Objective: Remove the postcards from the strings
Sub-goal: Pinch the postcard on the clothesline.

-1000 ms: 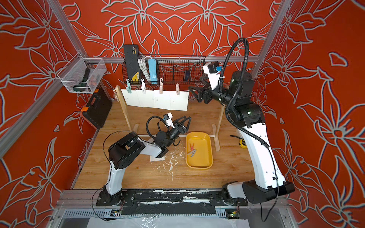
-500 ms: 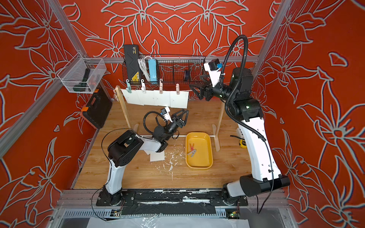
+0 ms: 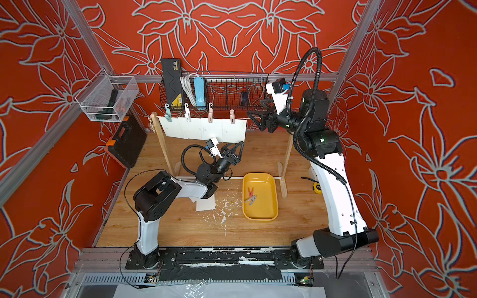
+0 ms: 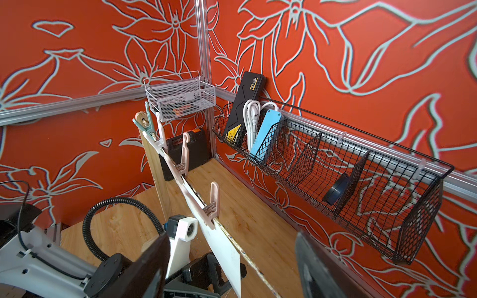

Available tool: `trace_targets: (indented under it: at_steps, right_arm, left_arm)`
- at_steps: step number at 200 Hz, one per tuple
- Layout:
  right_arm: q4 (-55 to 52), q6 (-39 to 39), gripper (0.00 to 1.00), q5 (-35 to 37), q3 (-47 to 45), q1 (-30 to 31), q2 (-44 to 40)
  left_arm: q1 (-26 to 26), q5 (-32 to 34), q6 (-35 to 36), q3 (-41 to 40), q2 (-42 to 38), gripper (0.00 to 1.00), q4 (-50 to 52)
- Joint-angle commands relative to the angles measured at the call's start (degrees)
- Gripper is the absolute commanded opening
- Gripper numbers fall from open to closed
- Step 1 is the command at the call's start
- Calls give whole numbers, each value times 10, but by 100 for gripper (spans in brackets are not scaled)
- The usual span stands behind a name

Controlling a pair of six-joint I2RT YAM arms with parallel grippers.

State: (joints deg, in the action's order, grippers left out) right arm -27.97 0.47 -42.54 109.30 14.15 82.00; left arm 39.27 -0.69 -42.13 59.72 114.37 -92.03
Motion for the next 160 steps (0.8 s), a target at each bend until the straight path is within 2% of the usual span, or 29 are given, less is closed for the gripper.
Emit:
trace_targets:
  at_steps: [1, 37, 99, 119, 134, 155, 160]
  right_arm:
    - [10, 3, 76, -17, -8, -2, -13]
    - [11, 3, 75, -13, -16, -3, -19]
    - [-2, 4, 75, -21, 14, -2, 7]
    - [3, 9, 75, -23, 11, -2, 8]
    - [4, 9, 74, -22, 9, -2, 8]
    - [4, 10, 75, -28, 15, -1, 12]
    - [3, 11, 75, -31, 19, 0, 14]
  left_arm:
    - [-2, 6, 15, -9, -29, 89, -134]
    - [-4, -9, 8, 1, -28, 83, -133]
    - [-2, -20, -17, -28, -53, 48, -133]
    - [-1, -21, -18, -39, -60, 44, -133]
    - [-1, -20, -17, -45, -67, 35, -133]
    - [0, -27, -22, -47, -70, 33, -133]
    - [0, -28, -22, -46, -69, 30, -133]
